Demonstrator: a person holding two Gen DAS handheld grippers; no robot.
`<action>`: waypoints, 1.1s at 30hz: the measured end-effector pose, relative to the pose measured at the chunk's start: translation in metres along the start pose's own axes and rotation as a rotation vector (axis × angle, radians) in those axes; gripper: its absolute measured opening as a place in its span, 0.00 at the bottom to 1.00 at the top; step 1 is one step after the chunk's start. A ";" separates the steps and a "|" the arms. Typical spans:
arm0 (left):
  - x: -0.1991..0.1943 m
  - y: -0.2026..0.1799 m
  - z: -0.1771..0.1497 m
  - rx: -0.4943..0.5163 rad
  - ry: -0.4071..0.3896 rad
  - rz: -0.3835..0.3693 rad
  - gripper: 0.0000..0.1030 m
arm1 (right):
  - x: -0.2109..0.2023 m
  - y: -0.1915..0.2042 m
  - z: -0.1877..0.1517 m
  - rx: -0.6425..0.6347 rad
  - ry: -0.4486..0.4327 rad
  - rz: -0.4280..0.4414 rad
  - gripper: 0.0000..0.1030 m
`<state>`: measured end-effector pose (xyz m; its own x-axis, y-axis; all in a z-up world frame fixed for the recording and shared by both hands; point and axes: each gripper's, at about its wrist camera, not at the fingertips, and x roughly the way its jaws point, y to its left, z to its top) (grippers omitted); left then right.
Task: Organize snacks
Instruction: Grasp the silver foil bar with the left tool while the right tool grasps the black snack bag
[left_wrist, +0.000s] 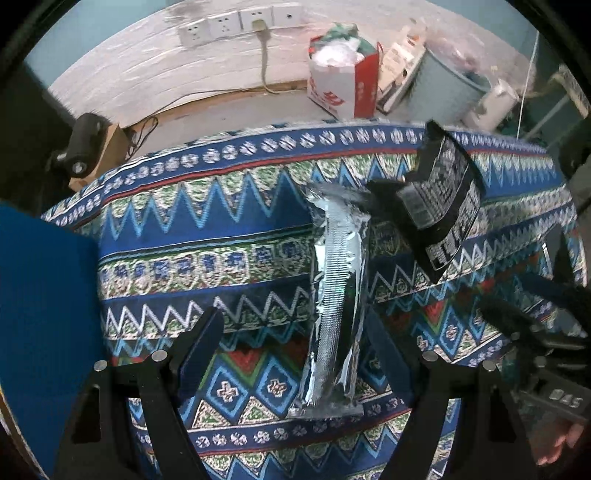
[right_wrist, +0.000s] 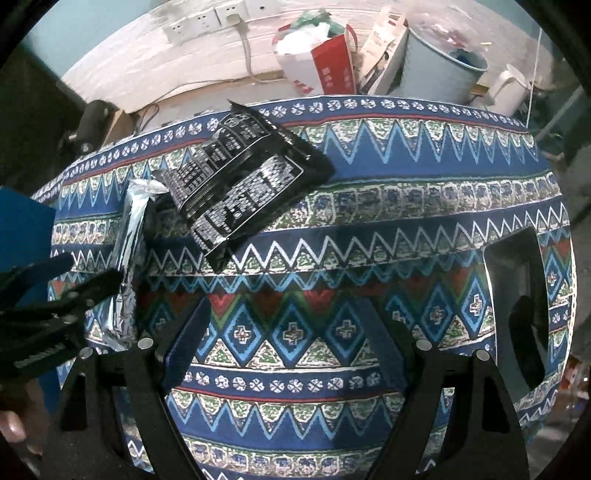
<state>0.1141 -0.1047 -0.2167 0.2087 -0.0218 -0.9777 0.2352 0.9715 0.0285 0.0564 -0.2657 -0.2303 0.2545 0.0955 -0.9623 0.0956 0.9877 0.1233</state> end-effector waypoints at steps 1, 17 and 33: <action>0.005 -0.003 0.000 0.009 0.008 0.005 0.79 | -0.001 -0.002 0.000 0.003 -0.001 0.002 0.80; 0.002 0.006 0.005 0.041 -0.054 0.025 0.28 | 0.004 0.005 0.058 0.130 -0.047 0.083 0.80; -0.025 0.044 0.016 -0.038 -0.128 -0.002 0.28 | 0.040 0.013 0.092 0.319 -0.045 0.073 0.81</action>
<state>0.1341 -0.0652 -0.1875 0.3285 -0.0514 -0.9431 0.1999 0.9797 0.0163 0.1561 -0.2602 -0.2450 0.3139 0.1523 -0.9372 0.3706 0.8891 0.2686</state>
